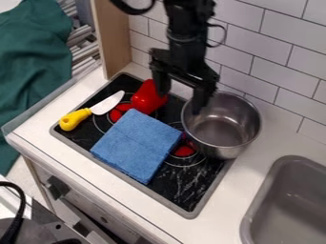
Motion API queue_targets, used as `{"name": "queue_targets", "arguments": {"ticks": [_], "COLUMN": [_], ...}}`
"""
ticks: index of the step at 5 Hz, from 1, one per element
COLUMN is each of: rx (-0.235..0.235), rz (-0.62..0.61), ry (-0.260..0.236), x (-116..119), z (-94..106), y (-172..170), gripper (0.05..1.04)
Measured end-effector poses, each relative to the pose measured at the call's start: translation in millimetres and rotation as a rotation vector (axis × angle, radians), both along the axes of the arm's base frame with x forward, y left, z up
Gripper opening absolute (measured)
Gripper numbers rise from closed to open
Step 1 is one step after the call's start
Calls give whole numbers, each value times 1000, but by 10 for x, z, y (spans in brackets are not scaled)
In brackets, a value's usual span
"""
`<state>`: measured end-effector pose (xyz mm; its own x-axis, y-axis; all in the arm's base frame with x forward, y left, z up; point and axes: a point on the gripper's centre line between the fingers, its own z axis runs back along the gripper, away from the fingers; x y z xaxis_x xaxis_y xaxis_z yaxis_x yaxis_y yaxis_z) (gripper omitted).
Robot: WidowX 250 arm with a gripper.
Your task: Place the silver pot on top of the blue cloth
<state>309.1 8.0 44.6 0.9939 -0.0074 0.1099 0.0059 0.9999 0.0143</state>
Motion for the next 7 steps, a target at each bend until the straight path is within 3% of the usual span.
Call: {"name": "queue_targets", "arguments": {"ticks": [2, 4, 5, 6, 7], "rx": [-53, -53, -61, -67, -61], "rz": [157, 179, 181, 173, 168], "ry": [85, 98, 131, 177, 182], "x": [327, 583, 635, 599, 609], "z": [-347, -474, -590, -760, -762], "y": [-11, 116, 210, 222, 226], "gripper": [1004, 1004, 954, 655, 352]}}
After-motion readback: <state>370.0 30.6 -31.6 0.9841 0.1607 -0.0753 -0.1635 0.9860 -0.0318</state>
